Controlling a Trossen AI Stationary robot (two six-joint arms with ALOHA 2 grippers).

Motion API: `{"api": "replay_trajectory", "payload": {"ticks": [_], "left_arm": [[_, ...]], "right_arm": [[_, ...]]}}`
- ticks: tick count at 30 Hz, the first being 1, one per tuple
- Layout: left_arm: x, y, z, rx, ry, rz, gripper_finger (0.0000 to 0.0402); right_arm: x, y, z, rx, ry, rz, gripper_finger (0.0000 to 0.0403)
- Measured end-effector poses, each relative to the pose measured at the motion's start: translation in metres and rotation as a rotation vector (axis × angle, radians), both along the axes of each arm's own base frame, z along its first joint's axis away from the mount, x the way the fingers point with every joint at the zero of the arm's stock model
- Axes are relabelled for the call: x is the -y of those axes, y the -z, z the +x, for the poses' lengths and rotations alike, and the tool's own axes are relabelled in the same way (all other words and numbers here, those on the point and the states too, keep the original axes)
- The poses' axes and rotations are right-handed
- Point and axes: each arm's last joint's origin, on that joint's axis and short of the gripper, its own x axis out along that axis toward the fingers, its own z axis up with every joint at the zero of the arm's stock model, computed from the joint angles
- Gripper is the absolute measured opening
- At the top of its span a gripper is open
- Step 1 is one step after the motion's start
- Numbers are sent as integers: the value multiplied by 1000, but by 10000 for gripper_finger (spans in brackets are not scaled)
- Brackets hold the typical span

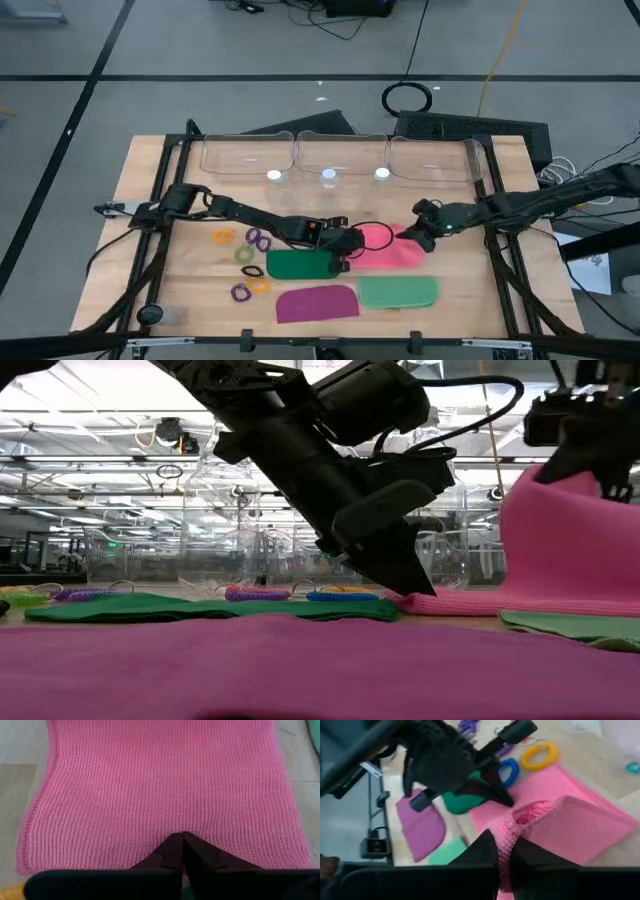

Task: Pick & Place Sports Items
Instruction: Fold the pink microfiber towel

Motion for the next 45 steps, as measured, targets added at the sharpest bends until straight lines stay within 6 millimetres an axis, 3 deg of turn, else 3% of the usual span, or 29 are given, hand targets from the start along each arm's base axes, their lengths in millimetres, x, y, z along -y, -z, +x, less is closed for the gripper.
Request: {"api": "replay_trajectory", "payload": {"ticks": [7, 14, 23, 31, 38, 45], "left_arm": [[1, -2, 4, 53, -1, -11, 21], [1, -3, 5, 56, -1, -12, 21], [1, -3, 5, 57, -10, -18, 21], [1, -3, 5, 55, -24, -26, 21], [1, -3, 5, 54, -21, -24, 21], [1, -3, 4, 50, -21, -24, 21]], "right_arm": [[0, 18, 25, -17, -7, -26, 0], [-5, 27, 50, 79, -52, -38, 0], [-7, 37, 66, 154, -41, -122, 10], [-7, 47, 69, 119, -76, -190, 117], [-6, 38, 63, 148, -112, -239, 222], [-8, 23, 49, 149, -231, -143, 256]]}}
